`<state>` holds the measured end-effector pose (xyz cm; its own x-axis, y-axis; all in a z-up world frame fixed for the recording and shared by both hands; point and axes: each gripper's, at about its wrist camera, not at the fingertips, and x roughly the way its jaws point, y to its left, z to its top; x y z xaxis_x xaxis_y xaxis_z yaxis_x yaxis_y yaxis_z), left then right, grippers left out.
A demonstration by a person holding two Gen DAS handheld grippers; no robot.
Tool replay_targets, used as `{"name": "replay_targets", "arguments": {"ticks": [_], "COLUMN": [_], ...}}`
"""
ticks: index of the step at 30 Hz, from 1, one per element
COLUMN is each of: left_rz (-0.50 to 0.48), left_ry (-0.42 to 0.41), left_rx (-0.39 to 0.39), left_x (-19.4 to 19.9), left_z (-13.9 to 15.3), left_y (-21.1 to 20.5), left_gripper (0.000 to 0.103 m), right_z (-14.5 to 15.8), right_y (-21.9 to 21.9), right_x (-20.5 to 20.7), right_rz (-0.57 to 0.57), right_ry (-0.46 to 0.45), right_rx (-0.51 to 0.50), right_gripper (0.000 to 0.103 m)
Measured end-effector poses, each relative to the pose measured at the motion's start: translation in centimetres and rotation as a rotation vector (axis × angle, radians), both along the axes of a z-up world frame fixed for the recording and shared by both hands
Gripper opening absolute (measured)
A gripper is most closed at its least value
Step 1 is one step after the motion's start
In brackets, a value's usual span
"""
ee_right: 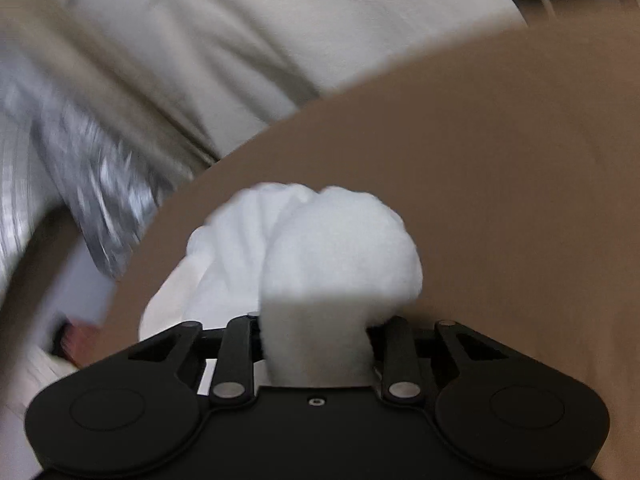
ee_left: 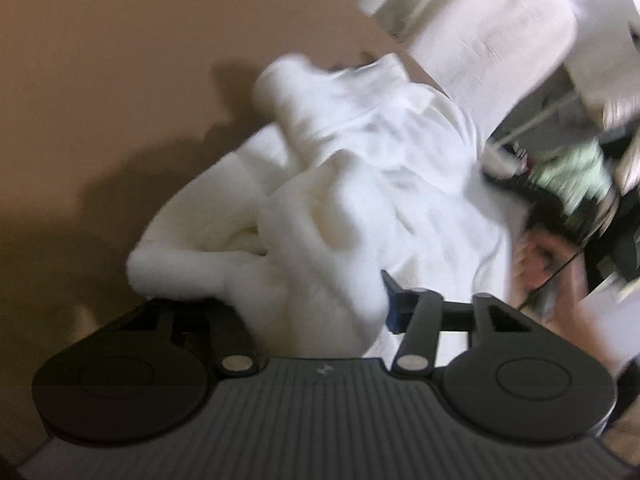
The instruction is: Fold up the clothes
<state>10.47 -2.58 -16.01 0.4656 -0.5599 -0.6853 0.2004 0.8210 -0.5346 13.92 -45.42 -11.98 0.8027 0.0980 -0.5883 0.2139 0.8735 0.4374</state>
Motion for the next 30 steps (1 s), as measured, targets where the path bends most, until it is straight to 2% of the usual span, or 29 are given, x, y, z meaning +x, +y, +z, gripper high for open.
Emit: {"name": "replay_targets", "arguments": {"ticks": [2, 3, 5, 7, 8, 11, 16, 20, 25, 28, 30], "left_rz": [-0.030, -0.046, -0.066, -0.052, -0.044, -0.030, -0.015, 0.029, 0.174, 0.312, 0.383], "left_ry": [-0.102, -0.128, -0.130, -0.112, -0.103, -0.128, -0.299, -0.323, -0.426, -0.447, -0.467], "left_rx": [0.115, 0.144, 0.148, 0.114, 0.098, 0.097, 0.231, 0.234, 0.259, 0.201, 0.188], "left_x": [-1.4, -1.7, -1.7, -2.1, -2.3, -2.3, -3.5, -3.4, -2.2, -1.8, -1.2], "left_z": [1.6, 2.1, 2.8, 3.1, 3.3, 3.9, 6.5, 6.7, 8.7, 11.8, 14.2], "left_y": [-1.5, -2.0, -2.2, -1.5, -1.2, -1.3, -2.7, -1.4, 1.8, 5.4, 7.1], "left_gripper": [0.043, 0.042, 0.042, 0.041, 0.041, 0.039, 0.037, 0.035, 0.032, 0.032, 0.032], "right_z": [2.6, 4.0, 6.5, 8.2, 8.9, 10.4, 13.1, 15.0, 18.2, 21.3, 23.6], "right_y": [2.3, 3.1, 5.3, 8.9, 10.6, 14.4, 18.9, 21.6, 25.0, 27.4, 28.8], "right_x": [-0.3, -0.8, -1.4, -1.6, -1.6, -1.4, -2.0, -2.1, -1.5, 0.0, 1.9], "right_rz": [0.056, 0.071, 0.092, 0.145, 0.175, 0.223, 0.266, 0.307, 0.370, 0.423, 0.459], "right_ry": [-0.048, -0.077, -0.124, -0.164, -0.184, -0.236, -0.318, -0.349, -0.406, -0.485, -0.540], "right_rx": [-0.149, -0.195, -0.300, -0.475, -0.530, -0.588, -0.653, -0.725, -0.823, -0.879, -0.897], "right_gripper": [0.027, 0.027, 0.027, 0.027, 0.027, 0.027, 0.026, 0.024, 0.024, 0.023, 0.023]}}
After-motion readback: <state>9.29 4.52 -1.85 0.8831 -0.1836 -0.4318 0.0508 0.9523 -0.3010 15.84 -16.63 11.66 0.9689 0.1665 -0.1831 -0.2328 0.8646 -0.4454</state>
